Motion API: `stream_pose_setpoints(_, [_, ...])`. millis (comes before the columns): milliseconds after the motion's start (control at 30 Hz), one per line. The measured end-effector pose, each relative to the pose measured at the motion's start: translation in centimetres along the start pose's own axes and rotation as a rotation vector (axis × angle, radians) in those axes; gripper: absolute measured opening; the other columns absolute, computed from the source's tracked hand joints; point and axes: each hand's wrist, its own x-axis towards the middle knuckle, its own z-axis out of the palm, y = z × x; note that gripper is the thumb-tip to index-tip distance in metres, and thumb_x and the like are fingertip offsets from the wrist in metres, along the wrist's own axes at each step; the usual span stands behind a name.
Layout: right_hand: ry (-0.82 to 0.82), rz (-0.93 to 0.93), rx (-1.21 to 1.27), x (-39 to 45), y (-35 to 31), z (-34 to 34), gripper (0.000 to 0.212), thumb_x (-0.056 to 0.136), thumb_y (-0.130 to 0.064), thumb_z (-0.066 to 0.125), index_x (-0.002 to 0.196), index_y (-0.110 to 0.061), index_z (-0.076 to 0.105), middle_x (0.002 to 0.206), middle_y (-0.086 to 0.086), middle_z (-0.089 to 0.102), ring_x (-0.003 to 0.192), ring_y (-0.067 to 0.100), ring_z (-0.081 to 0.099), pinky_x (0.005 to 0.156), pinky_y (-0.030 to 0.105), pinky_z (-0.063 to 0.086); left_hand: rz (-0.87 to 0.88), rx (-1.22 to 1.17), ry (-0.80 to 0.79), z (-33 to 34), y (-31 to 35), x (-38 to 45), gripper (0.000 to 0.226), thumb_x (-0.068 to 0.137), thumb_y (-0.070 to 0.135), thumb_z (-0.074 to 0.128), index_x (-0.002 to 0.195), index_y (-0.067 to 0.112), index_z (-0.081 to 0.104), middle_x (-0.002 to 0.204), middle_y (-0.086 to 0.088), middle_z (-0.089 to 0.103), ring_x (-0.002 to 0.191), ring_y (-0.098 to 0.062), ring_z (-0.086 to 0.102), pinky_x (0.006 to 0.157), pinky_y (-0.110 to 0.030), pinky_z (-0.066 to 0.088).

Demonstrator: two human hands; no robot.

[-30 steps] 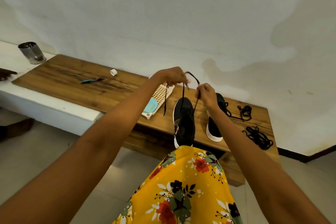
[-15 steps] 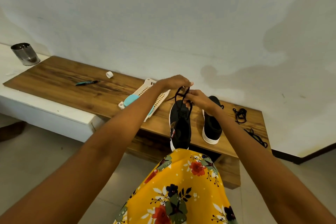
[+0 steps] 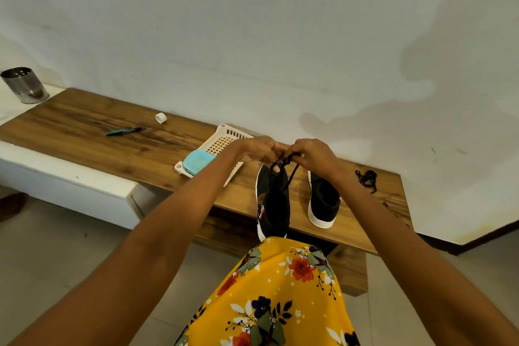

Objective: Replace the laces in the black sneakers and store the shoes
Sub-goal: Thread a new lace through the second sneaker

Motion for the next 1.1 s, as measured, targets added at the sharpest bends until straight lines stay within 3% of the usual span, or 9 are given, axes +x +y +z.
stream_pose_setpoints(167, [0.165, 0.024, 0.261, -0.2, 0.3, 2.3, 0.014, 0.085, -0.019, 0.069, 0.097, -0.023, 0.075, 0.089, 0.003, 0.066, 0.084, 0.017, 0.054, 0.067, 0.025, 0.039, 0.090, 0.244, 0.227, -0.2, -1.4, 0.9, 0.017, 0.088, 0.000, 0.056, 0.077, 0.007, 0.067, 0.069, -0.005, 0.064, 0.066, -0.014, 0.059, 0.070, -0.024, 0.048])
stream_pose_setpoints(267, [0.175, 0.145, 0.480, -0.8, 1.3, 1.9, 0.010, 0.087, -0.019, 0.066, 0.088, -0.026, 0.073, 0.088, -0.002, 0.057, 0.083, 0.008, 0.048, 0.070, 0.009, 0.036, 0.127, 0.270, 0.583, -0.9, -3.0, 1.6, 0.015, 0.089, 0.009, 0.057, 0.090, 0.000, 0.070, 0.078, -0.013, 0.061, 0.074, -0.020, 0.053, 0.067, -0.026, 0.039])
stream_pose_setpoints(367, [0.026, 0.230, 0.527, -1.9, 3.5, 1.6, 0.023, 0.093, -0.025, 0.058, 0.071, -0.028, 0.066, 0.071, -0.001, 0.051, 0.069, 0.004, 0.046, 0.065, 0.010, 0.034, 0.085, -0.291, 0.807, -0.2, -4.5, 1.7, 0.019, 0.095, 0.007, 0.047, 0.090, 0.005, 0.064, 0.078, -0.006, 0.061, 0.069, -0.011, 0.055, 0.055, -0.010, 0.043])
stream_pose_setpoints(467, [-0.230, 0.272, 0.136, -2.4, 7.0, 2.8, 0.039, 0.095, -0.032, 0.052, 0.062, -0.017, 0.064, 0.065, -0.001, 0.048, 0.068, 0.010, 0.045, 0.064, 0.026, 0.034, 0.092, -1.091, 0.791, 0.6, -6.2, 2.3, 0.024, 0.100, 0.010, 0.030, 0.094, 0.009, 0.053, 0.084, -0.011, 0.063, 0.074, -0.021, 0.062, 0.061, -0.029, 0.052])
stream_pose_setpoints(567, [-0.298, 0.406, -0.187, -3.1, 9.1, 4.0, 0.042, 0.094, -0.030, 0.047, 0.055, -0.015, 0.050, 0.061, 0.000, 0.044, 0.062, 0.015, 0.044, 0.053, 0.026, 0.032, 0.029, -1.351, 0.890, 0.6, -8.2, 3.3, 0.024, 0.099, 0.009, 0.027, 0.088, 0.010, 0.048, 0.062, -0.005, 0.046, 0.049, -0.017, 0.047, 0.051, -0.032, 0.046])
stream_pose_setpoints(733, [-0.172, 0.653, -0.293, -3.1, 9.8, 5.5, 0.039, 0.092, -0.029, 0.045, 0.056, -0.012, 0.046, 0.058, 0.001, 0.044, 0.053, 0.017, 0.044, 0.044, 0.022, 0.028, -0.136, -0.615, 1.014, -0.1, -11.3, 4.2, 0.017, 0.099, 0.014, 0.037, 0.095, 0.011, 0.053, 0.069, -0.002, 0.045, 0.051, -0.010, 0.036, 0.040, -0.019, 0.034])
stream_pose_setpoints(967, [-0.013, 1.034, 0.239, -2.5, 11.8, 8.5, 0.032, 0.091, -0.017, 0.041, 0.061, -0.009, 0.039, 0.062, 0.008, 0.044, 0.054, 0.019, 0.040, 0.048, 0.027, 0.028, -0.163, 0.085, 0.759, 1.7, -12.8, 5.0, 0.026, 0.094, 0.011, 0.040, 0.099, 0.016, 0.065, 0.095, 0.001, 0.059, 0.086, -0.015, 0.052, 0.078, -0.031, 0.041])
stream_pose_setpoints(1067, [0.021, 0.988, 0.278, -2.0, 10.5, 8.7, 0.010, 0.088, -0.012, 0.049, 0.090, -0.003, 0.052, 0.098, 0.020, 0.055, 0.079, 0.028, 0.054, 0.062, 0.034, 0.044, -0.101, 0.252, 0.541, 2.5, -12.9, 4.9, 0.032, 0.092, 0.013, 0.041, 0.105, 0.019, 0.069, 0.111, 0.002, 0.065, 0.101, -0.015, 0.057, 0.093, -0.033, 0.045])
stream_pose_setpoints(1100, [0.049, 0.926, 0.227, -1.9, 10.0, 8.9, 0.024, 0.088, -0.012, 0.051, 0.110, -0.002, 0.052, 0.118, 0.020, 0.050, 0.097, 0.032, 0.055, 0.074, 0.038, 0.048, -0.068, 0.281, 0.521, 2.7, -12.8, 4.9, 0.030, 0.092, 0.014, 0.044, 0.106, 0.019, 0.070, 0.116, 0.001, 0.065, 0.106, -0.016, 0.058, 0.098, -0.036, 0.044])
